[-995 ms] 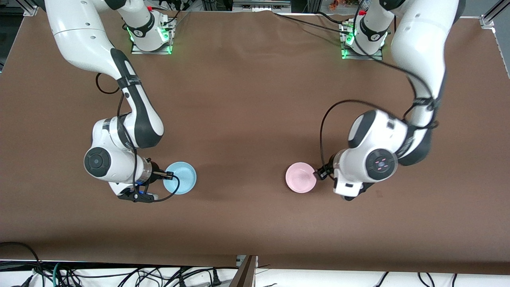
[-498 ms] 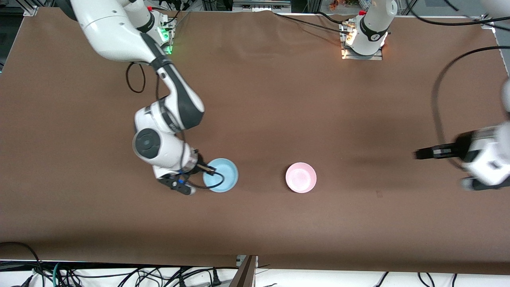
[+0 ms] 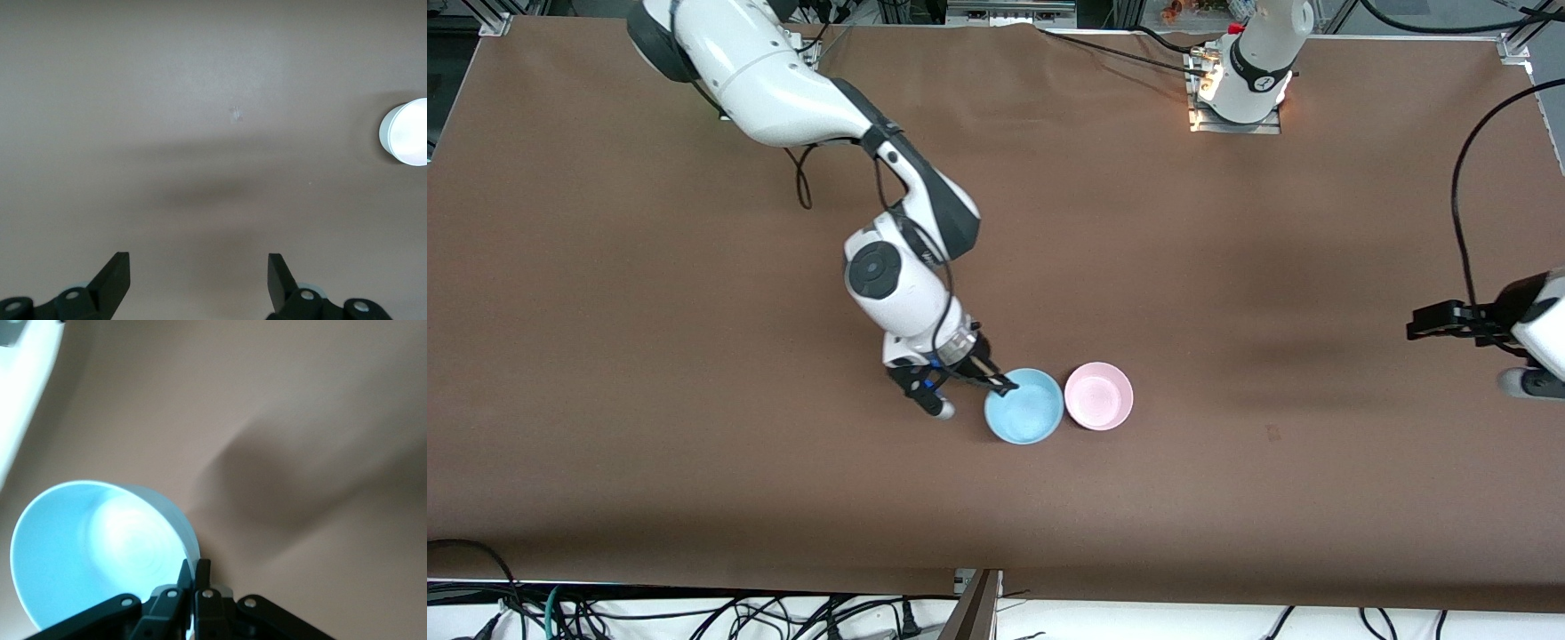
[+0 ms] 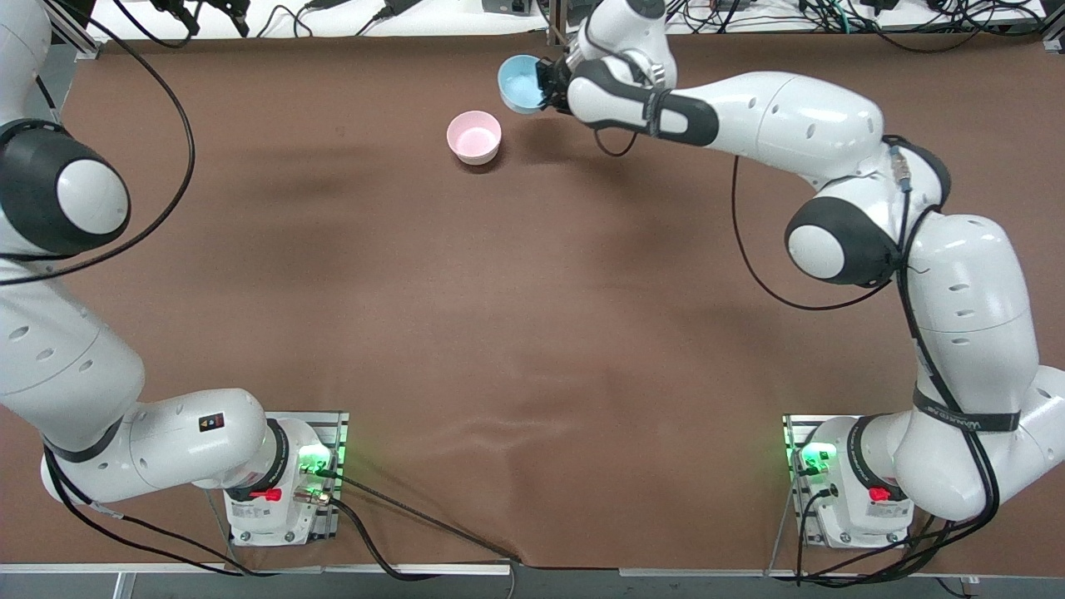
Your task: Stack pink and blue bowls on white bowl
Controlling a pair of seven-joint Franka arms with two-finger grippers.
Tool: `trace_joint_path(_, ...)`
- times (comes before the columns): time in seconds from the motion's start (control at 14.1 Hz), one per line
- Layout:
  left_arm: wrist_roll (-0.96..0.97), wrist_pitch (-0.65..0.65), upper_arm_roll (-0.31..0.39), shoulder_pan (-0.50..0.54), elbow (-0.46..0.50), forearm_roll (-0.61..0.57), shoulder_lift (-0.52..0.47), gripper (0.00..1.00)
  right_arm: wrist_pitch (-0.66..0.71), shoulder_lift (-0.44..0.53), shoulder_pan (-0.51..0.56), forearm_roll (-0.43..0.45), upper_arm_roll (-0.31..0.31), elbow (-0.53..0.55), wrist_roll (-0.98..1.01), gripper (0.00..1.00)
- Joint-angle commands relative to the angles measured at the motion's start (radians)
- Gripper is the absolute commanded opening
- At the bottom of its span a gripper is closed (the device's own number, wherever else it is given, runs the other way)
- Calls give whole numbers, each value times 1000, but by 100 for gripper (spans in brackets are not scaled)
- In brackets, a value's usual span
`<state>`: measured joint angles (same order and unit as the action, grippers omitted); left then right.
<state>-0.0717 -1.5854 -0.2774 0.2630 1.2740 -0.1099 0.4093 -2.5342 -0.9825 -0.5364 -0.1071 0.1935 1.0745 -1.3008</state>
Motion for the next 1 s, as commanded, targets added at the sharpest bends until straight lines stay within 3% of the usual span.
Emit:
trace_joint_path(0.0, -26, -293, 3, 24, 518, -1, -333, 91, -119, -108, -51, -5, 17, -126, -93, 0)
trace_joint_path(0.07, -26, -335, 3, 24, 577, -1, -371, 92, -159, -125, -71, -3, 17, -134, -110, 0)
trace_joint_path(0.28, -26, -331, 4, 24, 564, -1, -365, 95, -233, -146, -114, -3, 15, -137, -166, 0)
trace_joint_path(0.36, -26, -331, 4, 24, 561, -1, -362, 100, -239, -150, -120, -3, 15, -137, -167, 0)
trace_joint_path(0.92, -22, -329, 12, 30, 553, 39, -354, 100, -241, -180, -137, 7, 1, -133, -155, 0)
